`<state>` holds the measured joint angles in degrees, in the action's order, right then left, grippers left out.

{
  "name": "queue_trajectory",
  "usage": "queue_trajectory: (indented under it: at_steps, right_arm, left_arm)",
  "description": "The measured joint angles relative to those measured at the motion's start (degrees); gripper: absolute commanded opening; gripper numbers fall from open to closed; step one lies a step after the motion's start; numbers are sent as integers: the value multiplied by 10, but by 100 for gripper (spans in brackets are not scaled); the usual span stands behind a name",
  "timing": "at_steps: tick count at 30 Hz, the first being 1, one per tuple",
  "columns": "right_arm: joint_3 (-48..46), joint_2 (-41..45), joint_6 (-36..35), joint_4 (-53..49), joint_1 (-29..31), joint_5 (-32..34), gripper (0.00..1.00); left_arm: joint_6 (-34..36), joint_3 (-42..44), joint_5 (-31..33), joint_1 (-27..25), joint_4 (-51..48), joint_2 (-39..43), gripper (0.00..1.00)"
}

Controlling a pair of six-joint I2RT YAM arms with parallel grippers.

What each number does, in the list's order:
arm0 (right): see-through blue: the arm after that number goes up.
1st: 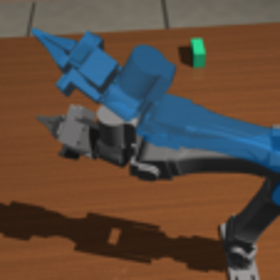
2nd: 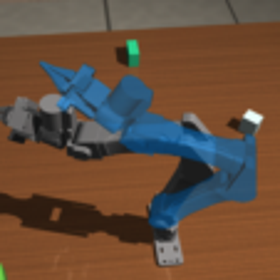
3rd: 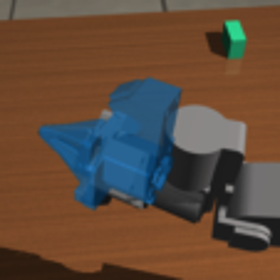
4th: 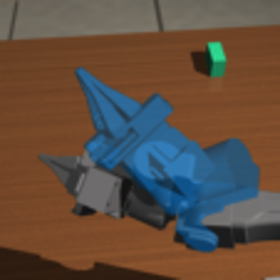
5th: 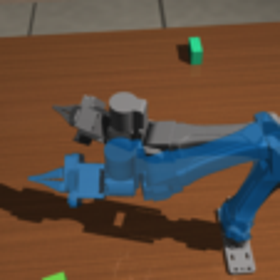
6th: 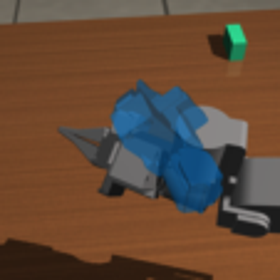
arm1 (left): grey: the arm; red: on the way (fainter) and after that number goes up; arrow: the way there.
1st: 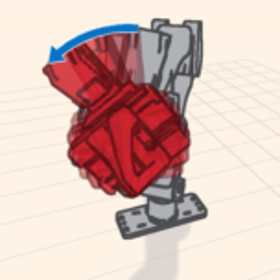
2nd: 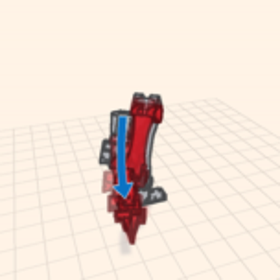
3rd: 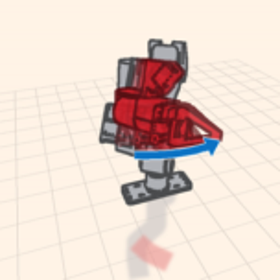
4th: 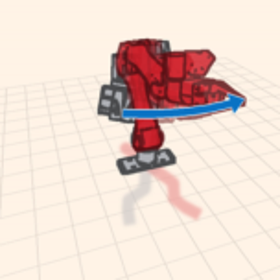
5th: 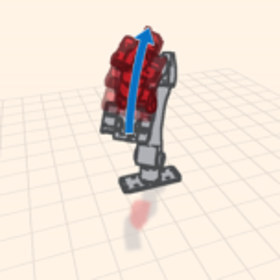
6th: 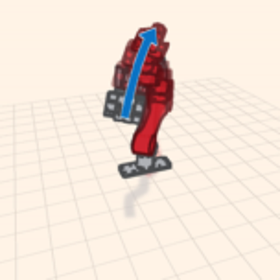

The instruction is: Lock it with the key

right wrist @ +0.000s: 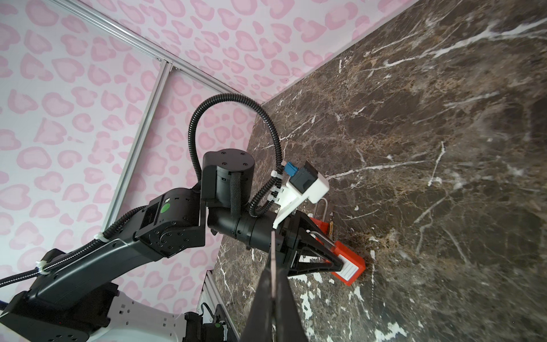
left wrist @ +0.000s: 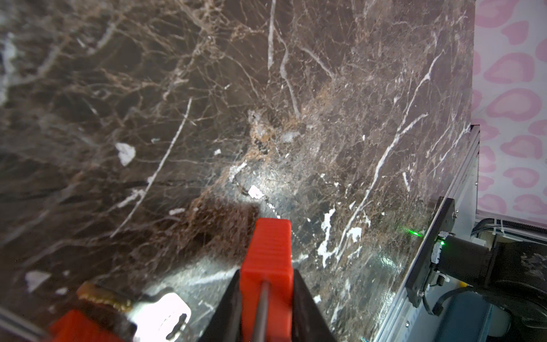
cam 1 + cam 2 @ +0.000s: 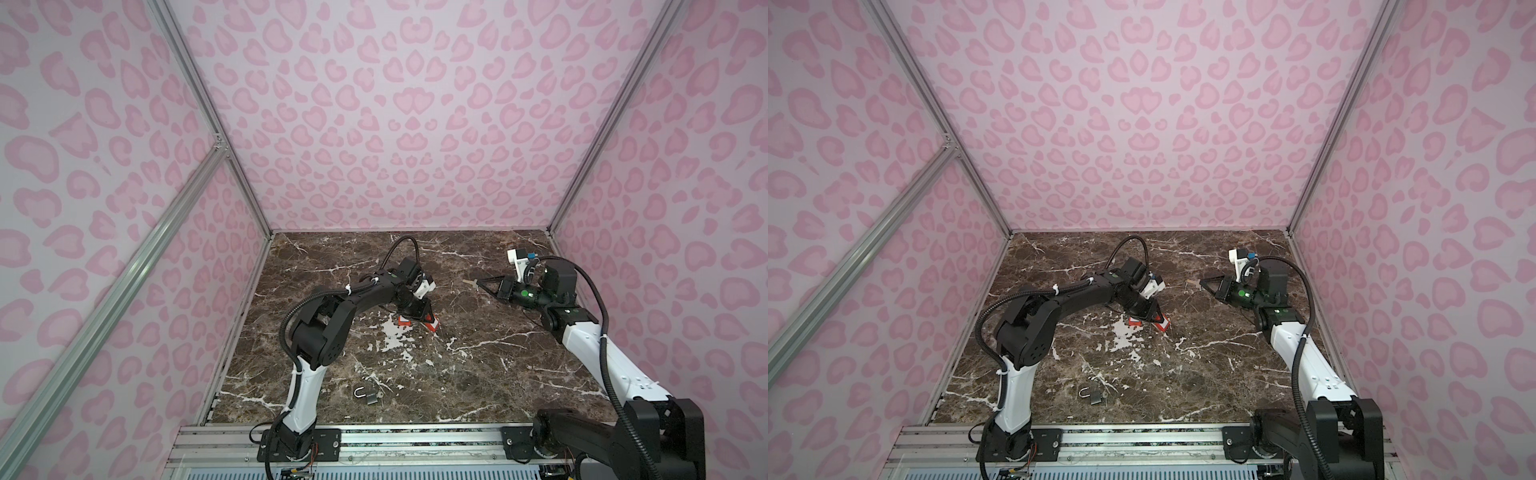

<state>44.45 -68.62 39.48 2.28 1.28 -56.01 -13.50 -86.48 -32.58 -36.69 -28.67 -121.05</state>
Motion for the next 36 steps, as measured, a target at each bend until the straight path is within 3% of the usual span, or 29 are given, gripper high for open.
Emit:
queue_trajectory:
  at_steps: [10,23,36]
  right_arm:
    - [2,-5,0,0,0,-5,0]
    - [2,-7,0,0,-5,-6,0]
    - [-6,-7,10,6,-10,-5,0]
  left_arm:
    - [-2,-21,5,-1,0,-11,54]
    - [-26,-118,29,0,-19,-83,57]
    - [-56,-153,3,0,-7,-113,57]
